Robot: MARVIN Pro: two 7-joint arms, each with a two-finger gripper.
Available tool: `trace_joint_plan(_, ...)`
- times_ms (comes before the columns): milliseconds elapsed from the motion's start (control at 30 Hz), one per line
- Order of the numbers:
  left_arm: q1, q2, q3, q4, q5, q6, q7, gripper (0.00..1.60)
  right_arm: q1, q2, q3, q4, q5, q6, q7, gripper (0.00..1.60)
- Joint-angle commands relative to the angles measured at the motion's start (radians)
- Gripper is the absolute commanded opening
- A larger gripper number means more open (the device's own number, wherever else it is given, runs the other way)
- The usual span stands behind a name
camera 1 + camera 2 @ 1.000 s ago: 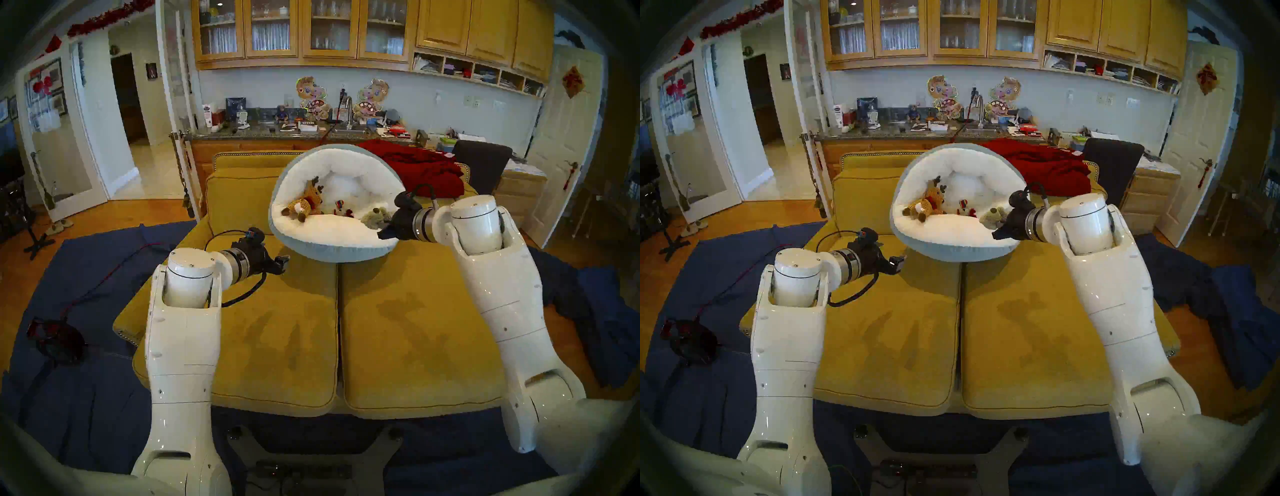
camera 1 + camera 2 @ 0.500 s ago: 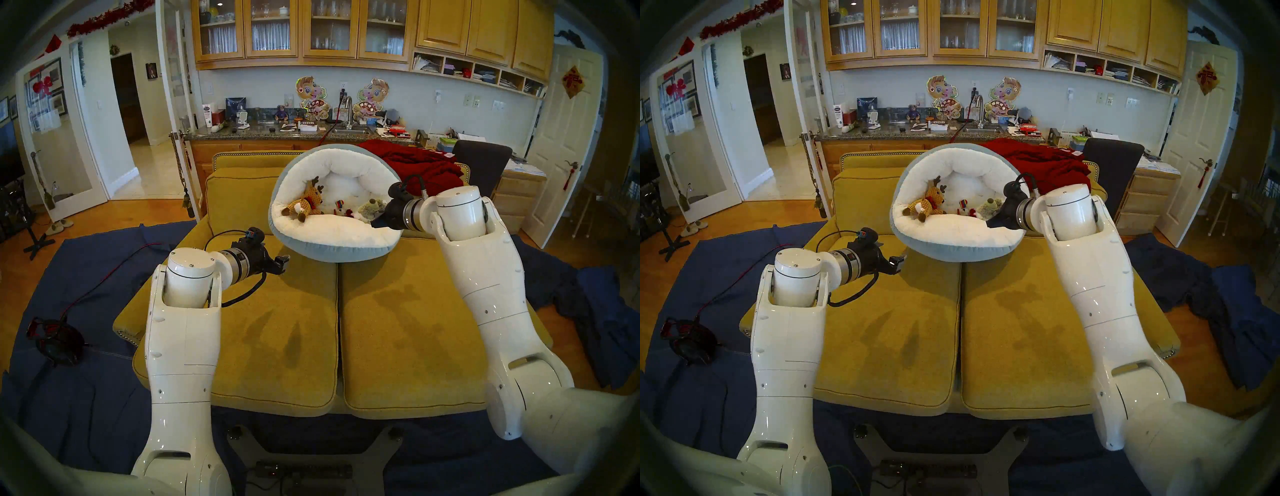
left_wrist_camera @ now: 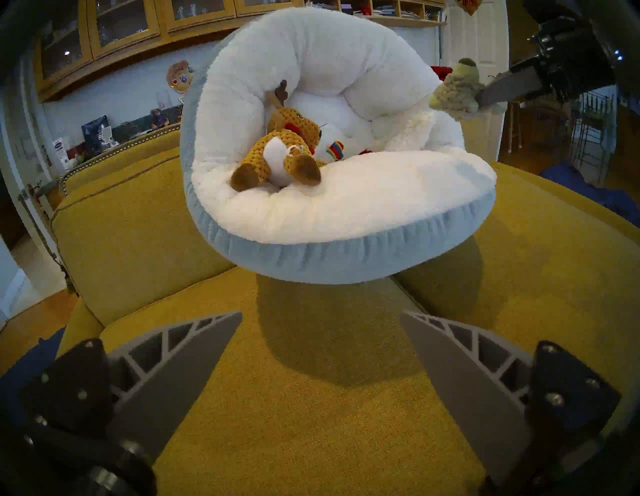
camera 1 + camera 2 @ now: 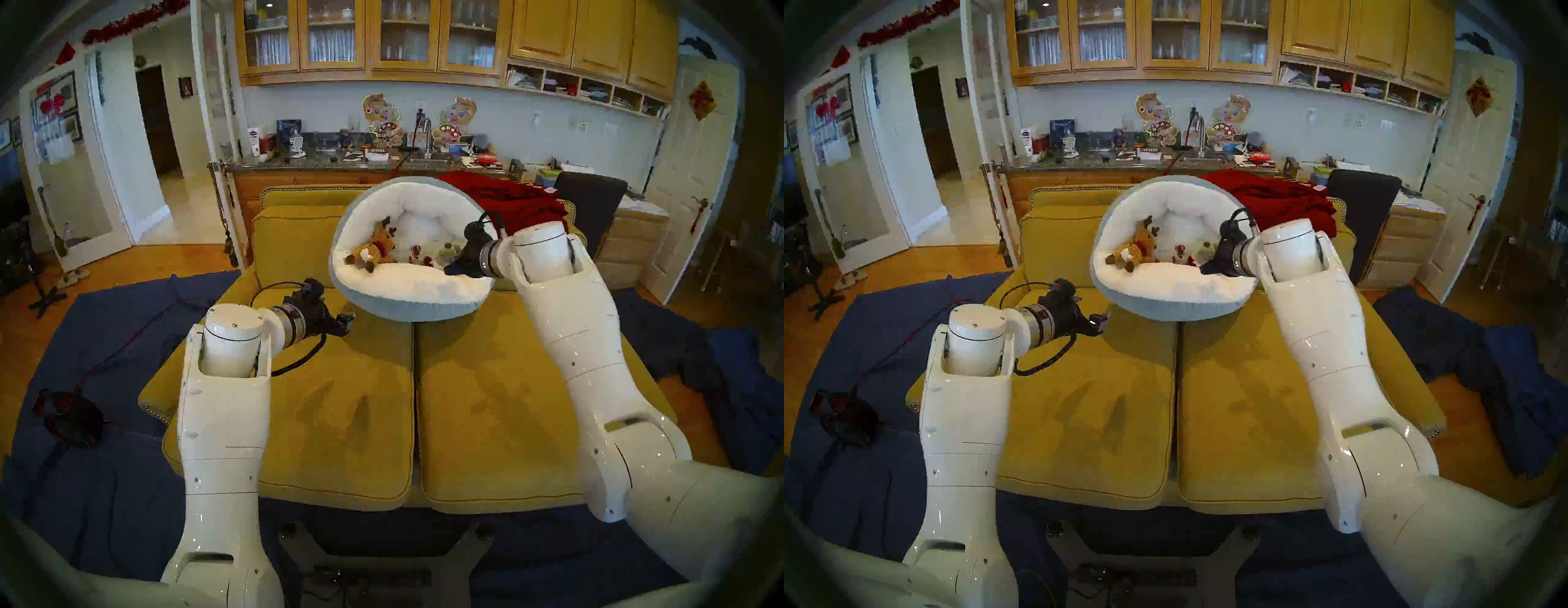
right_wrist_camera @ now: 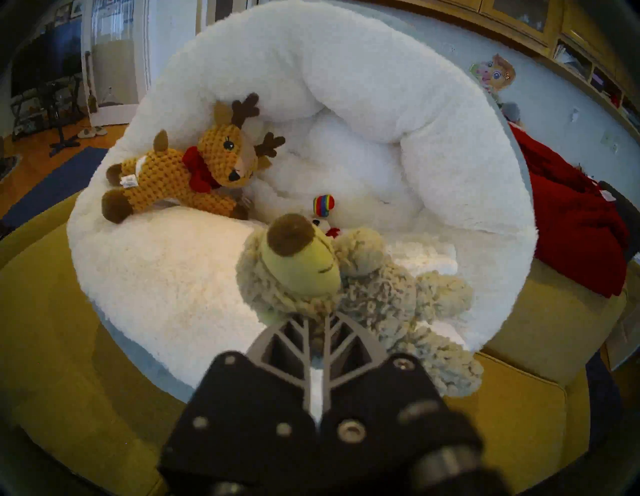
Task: Put toys into dog bed
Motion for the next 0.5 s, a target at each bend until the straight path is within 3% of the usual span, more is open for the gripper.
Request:
trace_joint_plan(0, -0.034, 0.0, 0.0, -0.028, -0.005, -0.006, 0.002, 1.6, 0.106, -0.053, -0.007, 0.018, -0.019, -0.025, -0.013, 0.0)
trace_joint_plan(167, -0.034, 0.0, 0.0, -0.027, -0.005, -0.006, 0.002, 1.6, 0.136, -0.072, -0.018, 0.061, -0.032, -0.031, -0.018, 0.0)
trace_joint_plan(200, -0.034, 0.0, 0.0, -0.027, -0.005, -0.006, 0.002, 1.6, 0.172, -0.076, -0.028, 0.095, -0.035, -0.025, -0.016, 0.0)
trace_joint_plan(267, -0.033, 0.0, 0.0, -0.027, -0.005, -0.006, 0.002, 1.6, 0.141, -0.083, -0.02, 0.084, -0.043, -0.041, -0.025, 0.0)
trace_joint_plan(467, -0.033, 0.0, 0.001, -0.026, -0.004, -0.006, 0.002, 1.6, 0.188, -0.097, -0.027, 0.164, -0.058, -0.05, -0.033, 0.0)
